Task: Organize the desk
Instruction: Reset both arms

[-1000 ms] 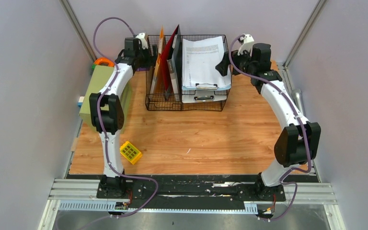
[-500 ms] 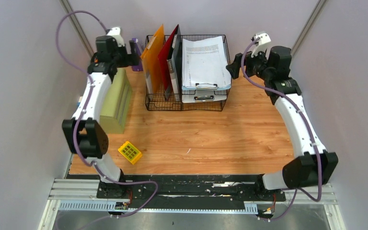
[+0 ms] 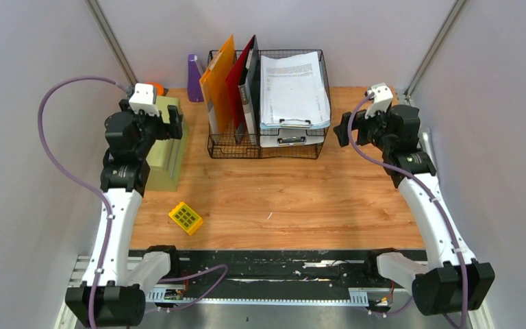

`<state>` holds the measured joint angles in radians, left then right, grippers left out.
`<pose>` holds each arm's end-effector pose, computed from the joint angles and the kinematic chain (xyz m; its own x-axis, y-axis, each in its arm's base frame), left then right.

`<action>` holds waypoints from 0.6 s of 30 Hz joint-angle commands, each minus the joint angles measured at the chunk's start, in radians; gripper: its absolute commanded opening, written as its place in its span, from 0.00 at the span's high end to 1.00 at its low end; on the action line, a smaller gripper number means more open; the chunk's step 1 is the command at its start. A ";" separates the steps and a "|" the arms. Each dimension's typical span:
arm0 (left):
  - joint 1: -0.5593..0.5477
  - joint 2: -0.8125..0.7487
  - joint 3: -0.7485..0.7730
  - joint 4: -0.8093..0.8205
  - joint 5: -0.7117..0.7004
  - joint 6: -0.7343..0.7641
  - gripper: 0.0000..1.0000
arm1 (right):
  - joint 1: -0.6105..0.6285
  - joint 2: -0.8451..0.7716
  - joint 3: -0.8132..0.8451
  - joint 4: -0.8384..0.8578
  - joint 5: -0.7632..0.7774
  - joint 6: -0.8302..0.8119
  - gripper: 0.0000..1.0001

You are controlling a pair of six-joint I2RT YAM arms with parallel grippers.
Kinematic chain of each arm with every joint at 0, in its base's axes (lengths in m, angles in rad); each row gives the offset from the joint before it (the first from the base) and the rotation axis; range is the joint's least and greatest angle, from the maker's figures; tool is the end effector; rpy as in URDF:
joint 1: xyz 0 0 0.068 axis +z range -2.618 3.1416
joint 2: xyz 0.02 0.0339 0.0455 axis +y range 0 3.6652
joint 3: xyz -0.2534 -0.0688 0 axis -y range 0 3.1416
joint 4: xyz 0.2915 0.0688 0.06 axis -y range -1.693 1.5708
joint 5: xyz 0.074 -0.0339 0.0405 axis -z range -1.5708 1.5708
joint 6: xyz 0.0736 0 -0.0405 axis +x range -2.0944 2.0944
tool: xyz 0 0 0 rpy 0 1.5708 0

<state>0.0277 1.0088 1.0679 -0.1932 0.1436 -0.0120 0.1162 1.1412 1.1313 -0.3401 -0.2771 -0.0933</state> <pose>0.3181 -0.0017 0.3854 -0.1350 -0.0156 -0.9907 0.1127 0.9931 -0.0310 0.3379 0.0597 0.3513 -0.3049 -0.1258 -0.9440 -0.3969 0.9178 0.0059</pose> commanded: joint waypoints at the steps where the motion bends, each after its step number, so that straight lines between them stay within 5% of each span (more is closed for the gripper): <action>1: 0.000 -0.092 -0.010 -0.032 0.074 0.083 0.00 | -0.004 -0.156 -0.096 0.030 0.005 -0.030 0.00; 9: 0.000 -0.221 -0.063 -0.141 0.106 0.138 0.00 | -0.011 -0.431 -0.366 0.163 -0.037 -0.045 0.00; 18: 0.008 -0.287 -0.178 -0.069 0.021 0.152 0.00 | -0.022 -0.463 -0.386 0.171 0.015 -0.073 0.00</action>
<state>0.0288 0.7296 0.9138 -0.3084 0.2173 0.1135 0.1009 0.6983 0.7559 -0.2337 -0.2893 -0.1322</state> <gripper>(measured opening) 0.997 0.998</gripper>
